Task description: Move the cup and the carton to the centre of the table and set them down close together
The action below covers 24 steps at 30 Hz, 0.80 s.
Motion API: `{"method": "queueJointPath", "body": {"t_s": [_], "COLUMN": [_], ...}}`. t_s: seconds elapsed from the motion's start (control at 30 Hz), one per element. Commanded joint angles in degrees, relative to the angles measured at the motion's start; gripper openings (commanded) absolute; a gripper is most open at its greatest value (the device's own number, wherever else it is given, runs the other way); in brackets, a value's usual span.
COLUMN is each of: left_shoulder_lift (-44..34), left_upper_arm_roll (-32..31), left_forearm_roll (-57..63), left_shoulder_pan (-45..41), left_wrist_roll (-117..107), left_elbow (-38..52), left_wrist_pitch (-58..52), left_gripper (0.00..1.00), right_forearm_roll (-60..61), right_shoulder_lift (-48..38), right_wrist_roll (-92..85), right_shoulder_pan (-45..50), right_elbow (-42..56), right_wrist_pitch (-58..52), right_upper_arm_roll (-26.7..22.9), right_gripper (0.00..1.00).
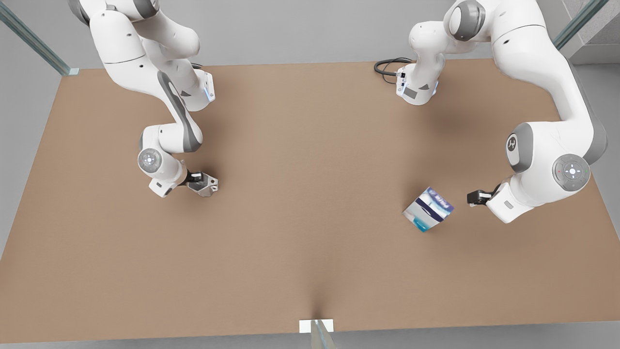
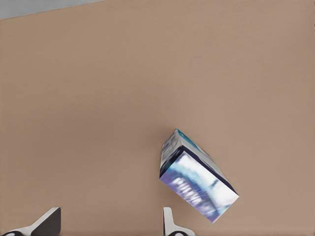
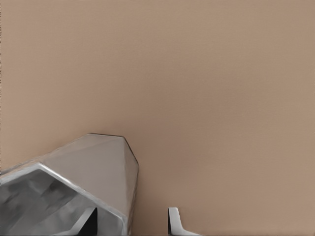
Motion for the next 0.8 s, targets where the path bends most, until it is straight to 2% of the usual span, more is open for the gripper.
{"method": "queueJointPath", "body": {"t_s": [0.0,0.53,0.77], "left_shoulder_lift": [0.00,0.26,0.17], "left_upper_arm_roll": [0.00,-0.09,0.00], "left_forearm_roll": [-0.04,-0.12,-0.04], "left_shoulder_pan": [0.00,0.00,0.00], "left_wrist_roll": [0.00,0.00,0.00], "left_elbow": [0.00,0.18,0.35], "left_wrist_pitch": [0.00,0.18,0.18], "left_gripper": [1.00,1.00,1.00], "right_forearm_roll": [0.01,0.01,0.09], "right_shoulder_lift": [0.00,0.18,2.11], "right_wrist_roll": [0.00,0.00,0.08], "right_shoulder_pan": [-0.01,0.25,1.48], "right_elbow": [0.00,1.23,5.80], "right_wrist_pitch": [-0.09,-0.53,-1.14], "right_upper_arm_roll": [0.04,0.12,0.56], "right_gripper": [0.21,0.21,0.21]}}
